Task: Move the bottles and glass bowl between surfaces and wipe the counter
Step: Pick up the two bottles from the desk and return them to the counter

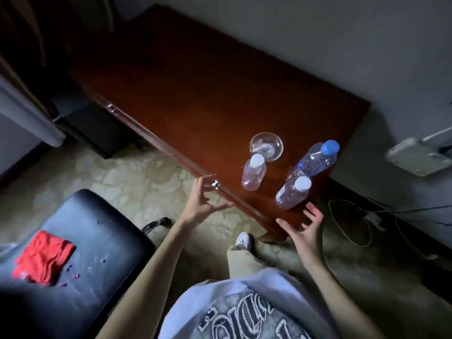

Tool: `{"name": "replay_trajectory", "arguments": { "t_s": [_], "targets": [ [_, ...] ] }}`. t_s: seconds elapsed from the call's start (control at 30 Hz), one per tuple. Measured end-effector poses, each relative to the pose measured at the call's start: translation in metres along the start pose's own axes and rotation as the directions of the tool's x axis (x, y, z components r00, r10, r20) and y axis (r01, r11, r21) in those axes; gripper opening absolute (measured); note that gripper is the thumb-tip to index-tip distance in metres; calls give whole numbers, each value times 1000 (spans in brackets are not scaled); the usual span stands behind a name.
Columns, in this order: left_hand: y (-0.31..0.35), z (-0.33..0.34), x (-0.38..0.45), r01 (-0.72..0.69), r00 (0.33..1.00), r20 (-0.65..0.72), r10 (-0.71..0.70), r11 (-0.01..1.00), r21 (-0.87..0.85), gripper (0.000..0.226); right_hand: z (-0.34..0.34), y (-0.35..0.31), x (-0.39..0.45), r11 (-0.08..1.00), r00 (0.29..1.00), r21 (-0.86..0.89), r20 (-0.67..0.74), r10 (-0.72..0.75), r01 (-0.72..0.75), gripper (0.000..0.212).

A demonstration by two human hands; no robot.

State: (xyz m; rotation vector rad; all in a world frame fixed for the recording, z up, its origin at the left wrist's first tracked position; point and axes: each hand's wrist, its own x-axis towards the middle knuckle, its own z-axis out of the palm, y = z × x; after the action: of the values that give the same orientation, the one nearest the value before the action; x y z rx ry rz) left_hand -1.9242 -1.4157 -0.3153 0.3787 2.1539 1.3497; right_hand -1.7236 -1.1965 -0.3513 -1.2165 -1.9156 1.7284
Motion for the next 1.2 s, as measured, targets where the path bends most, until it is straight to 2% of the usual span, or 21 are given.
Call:
{"name": "replay_trajectory", "arguments": {
  "t_s": [0.1,0.17,0.33,0.43,0.73,0.83,0.93,1.1,1.2],
  "targets": [
    [33,16,56,-194,980,68,188,976,102,106,11,-22,28,994,992,7,-67,-110,110,104],
    [47,26,82,-244,965,132,226,959,144,105,17,-32,45,988,985,8,-79,-156,157,100],
    [54,56,113,-317,913,326,246,930,185,76,28,-41,61,998,993,31,-101,-54,57,75],
    [54,63,122,-382,876,384,291,906,185,80,33,-42,63,999,992,19,-121,-40,42,62],
    [51,59,128,-474,764,582,279,855,212,80,40,-40,22,998,941,38,-334,56,-45,67],
    [48,61,122,-503,739,617,271,831,238,66,39,-37,9,997,913,42,-402,72,-60,67],
    [44,69,115,-545,691,667,277,806,231,63,38,-32,-6,993,875,74,-470,117,-93,67],
    [56,85,109,-556,636,712,298,817,154,59,31,-39,-8,986,855,109,-493,161,-123,72],
    [66,88,114,-610,603,713,359,783,123,64,22,-51,6,990,880,80,-456,137,-113,76]
  ]
}}
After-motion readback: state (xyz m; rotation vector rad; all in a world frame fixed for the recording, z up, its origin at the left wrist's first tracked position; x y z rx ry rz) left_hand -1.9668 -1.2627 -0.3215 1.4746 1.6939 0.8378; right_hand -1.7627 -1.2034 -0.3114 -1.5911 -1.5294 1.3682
